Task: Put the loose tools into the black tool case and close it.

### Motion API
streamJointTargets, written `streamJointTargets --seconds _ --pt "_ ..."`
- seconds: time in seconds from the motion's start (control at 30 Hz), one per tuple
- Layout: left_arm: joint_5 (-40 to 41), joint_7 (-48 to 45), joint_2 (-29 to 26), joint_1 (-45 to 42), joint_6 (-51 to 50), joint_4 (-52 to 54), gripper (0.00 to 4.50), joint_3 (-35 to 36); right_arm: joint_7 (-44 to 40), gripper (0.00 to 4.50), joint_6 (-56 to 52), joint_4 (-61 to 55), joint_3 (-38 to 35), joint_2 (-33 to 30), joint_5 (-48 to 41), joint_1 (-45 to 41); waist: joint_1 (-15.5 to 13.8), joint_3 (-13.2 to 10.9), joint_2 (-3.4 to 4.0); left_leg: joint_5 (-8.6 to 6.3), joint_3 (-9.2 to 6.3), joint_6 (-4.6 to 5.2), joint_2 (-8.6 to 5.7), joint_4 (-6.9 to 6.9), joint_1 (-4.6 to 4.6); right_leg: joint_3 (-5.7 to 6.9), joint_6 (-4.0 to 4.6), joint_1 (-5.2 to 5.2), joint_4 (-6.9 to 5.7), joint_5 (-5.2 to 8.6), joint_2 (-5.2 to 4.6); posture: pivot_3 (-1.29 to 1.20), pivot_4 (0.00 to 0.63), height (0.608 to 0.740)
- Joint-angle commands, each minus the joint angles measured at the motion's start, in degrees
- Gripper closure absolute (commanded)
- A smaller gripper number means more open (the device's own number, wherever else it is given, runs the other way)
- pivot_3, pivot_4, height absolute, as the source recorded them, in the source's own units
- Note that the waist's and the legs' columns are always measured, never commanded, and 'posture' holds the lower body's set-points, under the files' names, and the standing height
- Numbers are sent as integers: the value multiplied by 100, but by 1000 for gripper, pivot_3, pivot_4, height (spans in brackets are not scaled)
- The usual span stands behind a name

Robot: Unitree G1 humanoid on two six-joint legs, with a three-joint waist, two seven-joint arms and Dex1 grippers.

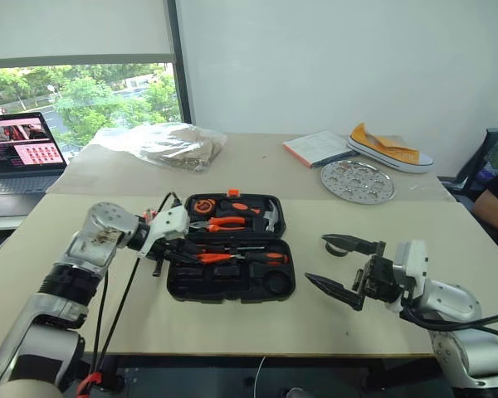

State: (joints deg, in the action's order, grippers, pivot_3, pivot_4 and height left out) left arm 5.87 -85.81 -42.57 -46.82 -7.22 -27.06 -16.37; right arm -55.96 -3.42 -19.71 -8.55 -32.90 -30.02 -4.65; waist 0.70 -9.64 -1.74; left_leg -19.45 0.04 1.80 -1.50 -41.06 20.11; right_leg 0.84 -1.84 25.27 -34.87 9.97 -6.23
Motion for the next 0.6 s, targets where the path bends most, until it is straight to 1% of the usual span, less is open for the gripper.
streamJointTargets --seconds 0.03,0.23,0.43,0.6 --pt "-231 -56 130 -250 303 -236 3634 -95 156 0 42 -310 -87 17 -55 114 -4 0 0 -1 0 2 0 -4 2 0 -1 0 0 0 0 0 150 740" --pt "-558 -72 297 -368 308 -441 3634 -257 270 0 78 -392 -83 31 -42 237 -15 0 0 -5 -2 8 -1 -25 8 -2 -8 -4 -2 -1 -1 0 150 740" --pt "-1093 24 153 -351 -197 -268 3634 -527 357 0 99 -478 -89 48 -54 301 -2 0 0 -5 -2 10 0 -26 6 -3 -9 -5 -6 -1 0 0 150 740" --pt "-1238 147 153 -369 -341 -193 3634 -541 383 0 120 -501 -83 51 -63 340 7 1 1 -5 -2 9 1 -26 -2 -8 -8 -7 -12 -1 1 0 150 740"
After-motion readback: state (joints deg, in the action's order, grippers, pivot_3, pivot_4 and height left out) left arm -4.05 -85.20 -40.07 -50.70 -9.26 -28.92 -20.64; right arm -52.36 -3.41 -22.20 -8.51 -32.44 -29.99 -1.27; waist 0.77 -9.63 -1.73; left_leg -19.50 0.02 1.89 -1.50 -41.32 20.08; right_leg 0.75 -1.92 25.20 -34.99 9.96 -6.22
